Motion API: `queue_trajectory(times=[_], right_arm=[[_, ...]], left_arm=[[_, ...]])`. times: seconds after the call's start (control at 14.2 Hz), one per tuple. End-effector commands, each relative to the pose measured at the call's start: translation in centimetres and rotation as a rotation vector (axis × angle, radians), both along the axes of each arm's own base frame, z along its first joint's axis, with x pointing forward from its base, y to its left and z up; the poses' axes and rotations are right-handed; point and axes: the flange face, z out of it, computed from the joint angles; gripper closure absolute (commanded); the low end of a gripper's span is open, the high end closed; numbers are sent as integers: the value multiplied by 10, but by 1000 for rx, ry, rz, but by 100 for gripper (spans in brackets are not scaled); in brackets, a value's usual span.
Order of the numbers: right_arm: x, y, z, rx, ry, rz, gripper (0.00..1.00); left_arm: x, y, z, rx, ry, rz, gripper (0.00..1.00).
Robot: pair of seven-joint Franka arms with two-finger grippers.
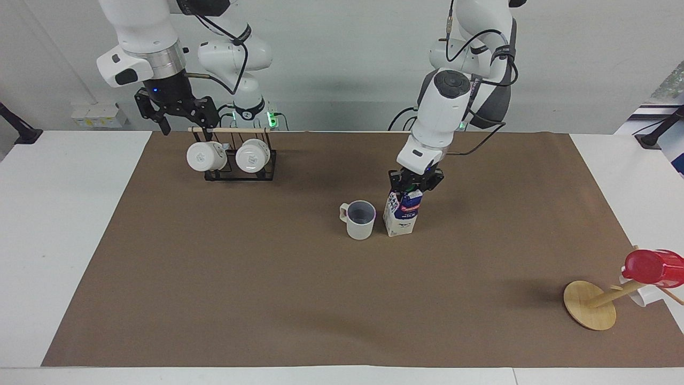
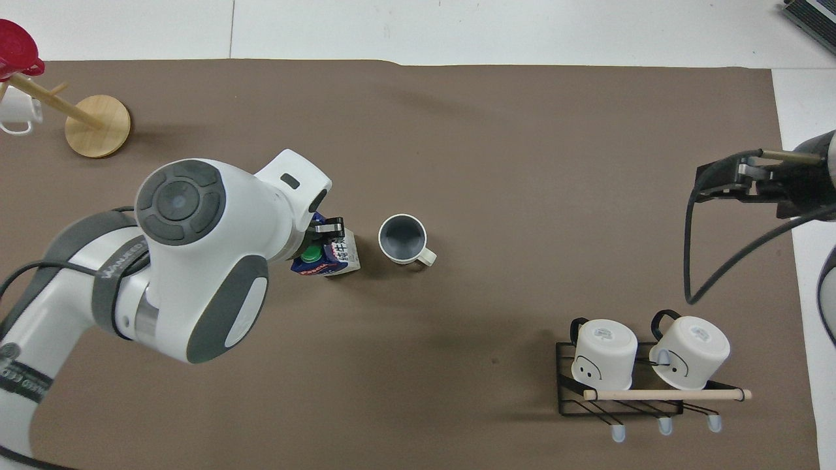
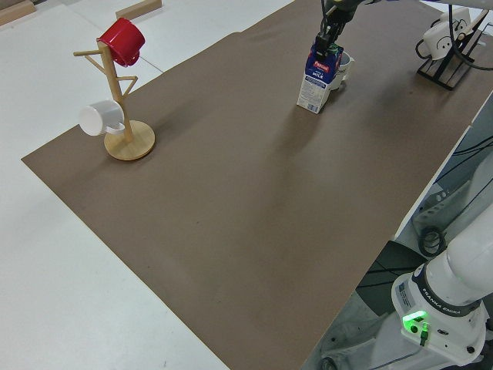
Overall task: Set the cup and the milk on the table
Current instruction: 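Lower the milk carton beside the mug and open the left gripper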
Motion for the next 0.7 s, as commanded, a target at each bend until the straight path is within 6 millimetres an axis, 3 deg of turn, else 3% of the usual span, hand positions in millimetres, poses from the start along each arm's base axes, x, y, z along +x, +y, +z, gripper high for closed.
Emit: queue_trajectory(times=[0.0,0.28,0.63], right_arm=[[-8,-11,0,8,6,21,0],[-8,-11,-1,9,14,21,0],[-7,-10,0,8,6,18,0]], left_arm=[[3,-3,1,-1,-3,10,0],[2,-1,17,-1,-3,7,0],[1,32,108,34,62,-5,0]])
